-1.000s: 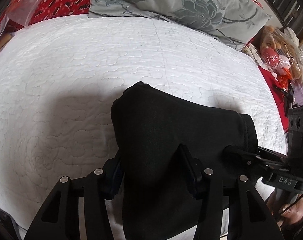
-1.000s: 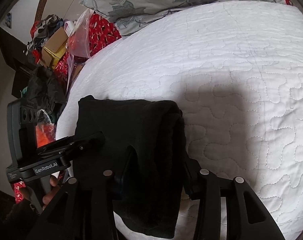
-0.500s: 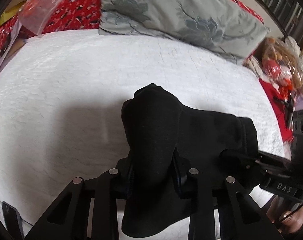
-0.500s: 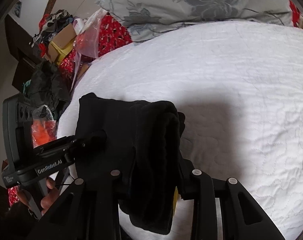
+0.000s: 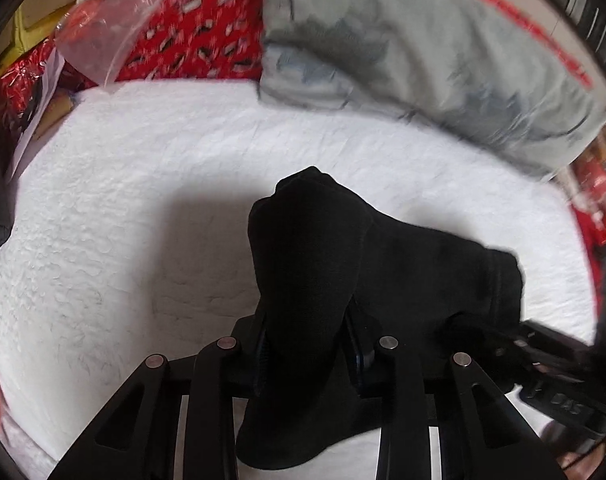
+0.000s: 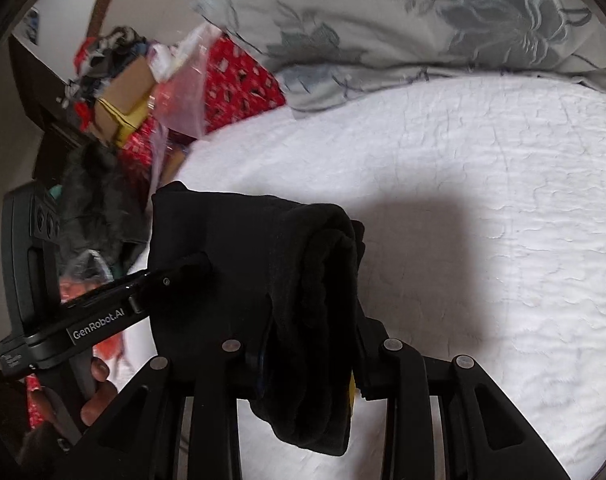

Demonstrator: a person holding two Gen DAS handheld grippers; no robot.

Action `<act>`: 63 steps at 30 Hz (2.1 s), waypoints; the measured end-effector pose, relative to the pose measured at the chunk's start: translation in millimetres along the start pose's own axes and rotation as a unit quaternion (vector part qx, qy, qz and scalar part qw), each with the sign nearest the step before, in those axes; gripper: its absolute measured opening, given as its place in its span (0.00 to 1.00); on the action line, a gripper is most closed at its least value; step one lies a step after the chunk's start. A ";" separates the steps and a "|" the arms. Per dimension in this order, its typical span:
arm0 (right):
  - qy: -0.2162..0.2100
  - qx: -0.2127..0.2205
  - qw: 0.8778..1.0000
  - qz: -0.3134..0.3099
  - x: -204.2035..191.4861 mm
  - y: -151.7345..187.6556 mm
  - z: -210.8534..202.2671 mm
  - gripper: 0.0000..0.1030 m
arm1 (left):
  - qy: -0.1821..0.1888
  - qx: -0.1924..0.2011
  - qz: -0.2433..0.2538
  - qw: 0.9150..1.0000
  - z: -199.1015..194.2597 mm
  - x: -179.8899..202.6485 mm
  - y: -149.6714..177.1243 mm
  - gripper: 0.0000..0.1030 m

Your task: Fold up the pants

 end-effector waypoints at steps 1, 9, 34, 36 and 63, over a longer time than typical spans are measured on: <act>0.005 -0.001 1.000 -0.001 2.6 -0.2 4.9 0.31 | -0.008 -0.006 0.004 1.000 8.9 -0.7 2.4 0.32; 0.014 0.008 1.000 0.010 37.7 -0.3 6.1 0.51 | -0.056 0.013 0.024 0.998 25.3 -1.9 0.7 0.77; 0.197 0.034 0.975 -0.099 -46.3 68.7 -83.9 1.00 | -0.104 0.070 -0.085 0.988 -63.4 -6.8 66.7 0.79; 0.222 0.070 0.965 -0.119 -52.8 72.7 -94.5 1.00 | -0.105 0.077 -0.087 0.988 -69.3 -4.5 74.9 0.79; 0.223 0.139 0.960 -0.094 -34.1 82.3 -133.9 1.00 | -0.124 0.096 -0.059 0.986 -92.5 21.8 104.8 0.92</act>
Point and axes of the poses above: each gripper's, at about its wrist camera, not at the fingertips, and z roughly the way its jaws point, x to its right, y to its underside, the point moved 4 cm from there along z, roughly the way its jaws point, and after that the axes turned 1 degree about z, right-handed, at the moved point
